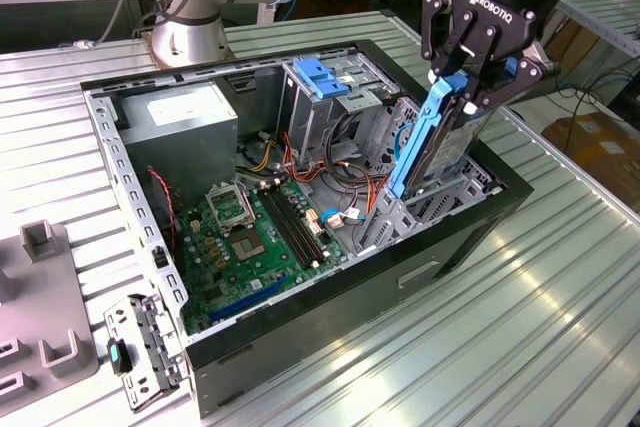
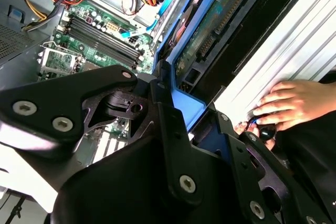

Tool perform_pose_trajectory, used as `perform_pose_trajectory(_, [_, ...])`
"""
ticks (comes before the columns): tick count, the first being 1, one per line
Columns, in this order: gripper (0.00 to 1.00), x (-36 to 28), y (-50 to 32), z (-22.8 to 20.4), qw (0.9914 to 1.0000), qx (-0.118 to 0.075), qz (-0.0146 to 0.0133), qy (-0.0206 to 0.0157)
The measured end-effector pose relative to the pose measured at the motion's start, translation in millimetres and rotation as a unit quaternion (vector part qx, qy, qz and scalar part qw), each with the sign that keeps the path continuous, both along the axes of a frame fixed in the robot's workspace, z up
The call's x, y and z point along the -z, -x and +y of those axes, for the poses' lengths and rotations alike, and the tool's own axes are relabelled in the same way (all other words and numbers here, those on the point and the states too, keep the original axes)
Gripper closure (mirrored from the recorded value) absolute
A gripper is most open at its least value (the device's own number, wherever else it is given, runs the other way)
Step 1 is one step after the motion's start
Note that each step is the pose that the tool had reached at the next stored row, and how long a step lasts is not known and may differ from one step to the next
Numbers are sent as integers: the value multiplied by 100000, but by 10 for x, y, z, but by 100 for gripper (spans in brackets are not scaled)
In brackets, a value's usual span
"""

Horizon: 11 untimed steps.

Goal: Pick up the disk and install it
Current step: 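Insert the disk into the insertion slot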

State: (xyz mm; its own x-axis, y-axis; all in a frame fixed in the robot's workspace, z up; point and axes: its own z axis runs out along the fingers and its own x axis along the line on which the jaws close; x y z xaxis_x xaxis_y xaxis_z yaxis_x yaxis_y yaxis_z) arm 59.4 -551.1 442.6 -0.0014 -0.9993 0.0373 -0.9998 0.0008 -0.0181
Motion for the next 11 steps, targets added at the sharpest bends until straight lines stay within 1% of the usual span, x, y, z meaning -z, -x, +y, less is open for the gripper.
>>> perform_pose_trajectory(4, [63,20,0,0,100000,8,-2,-13])
perform_pose_trajectory(11, [63,75,0,0,100000,18,26,-12])
